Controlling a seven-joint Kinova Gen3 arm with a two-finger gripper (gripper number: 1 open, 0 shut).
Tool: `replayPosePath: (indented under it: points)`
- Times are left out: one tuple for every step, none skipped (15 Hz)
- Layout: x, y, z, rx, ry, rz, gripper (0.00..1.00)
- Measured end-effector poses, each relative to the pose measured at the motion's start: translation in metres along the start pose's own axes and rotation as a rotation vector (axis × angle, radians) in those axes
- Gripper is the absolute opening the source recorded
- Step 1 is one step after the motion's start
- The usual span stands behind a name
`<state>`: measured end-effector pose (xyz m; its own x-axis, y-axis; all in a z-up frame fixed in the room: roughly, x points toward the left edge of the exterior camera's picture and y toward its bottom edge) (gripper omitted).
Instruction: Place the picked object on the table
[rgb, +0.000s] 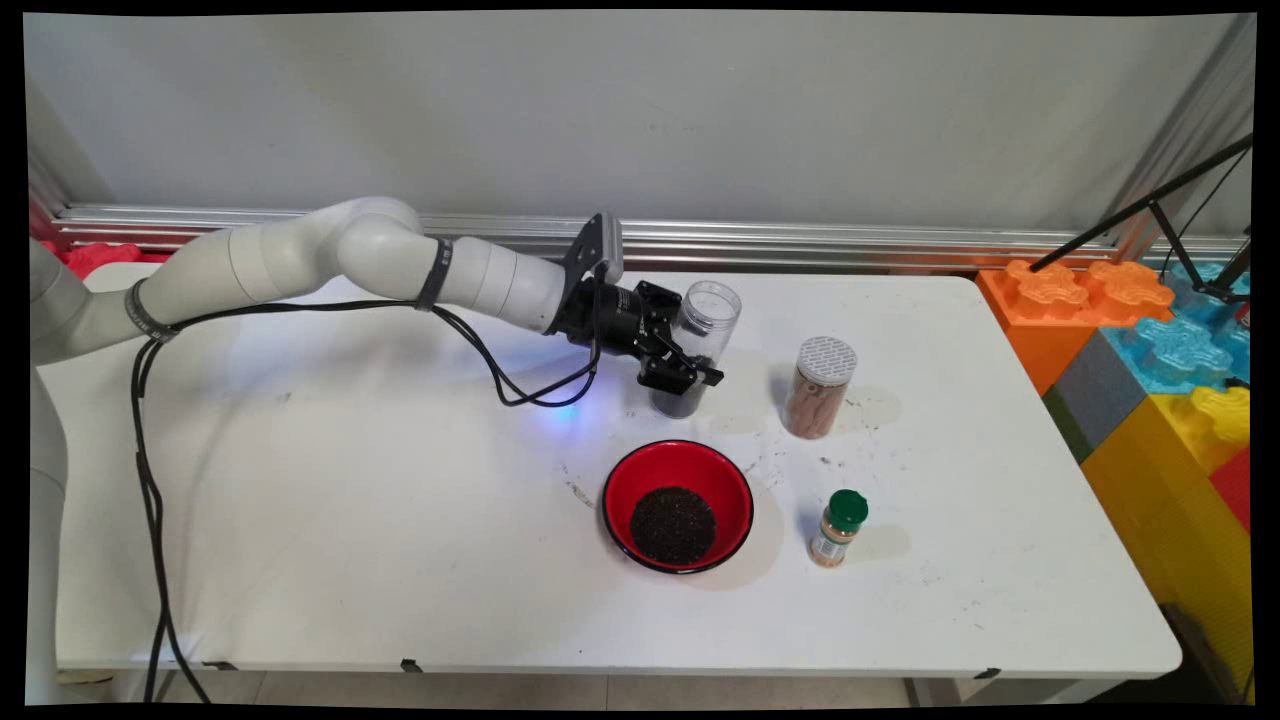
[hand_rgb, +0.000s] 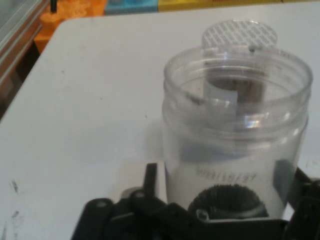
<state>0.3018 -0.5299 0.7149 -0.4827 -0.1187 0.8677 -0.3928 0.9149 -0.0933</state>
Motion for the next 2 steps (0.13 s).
replayPosePath:
  points:
    - [0.0003,0.0002,-0.0002,0.0,0.002,0.002,1.0]
    - [0.0004,0.0005,-0.0003,-0.001,0.003,0.003,1.0]
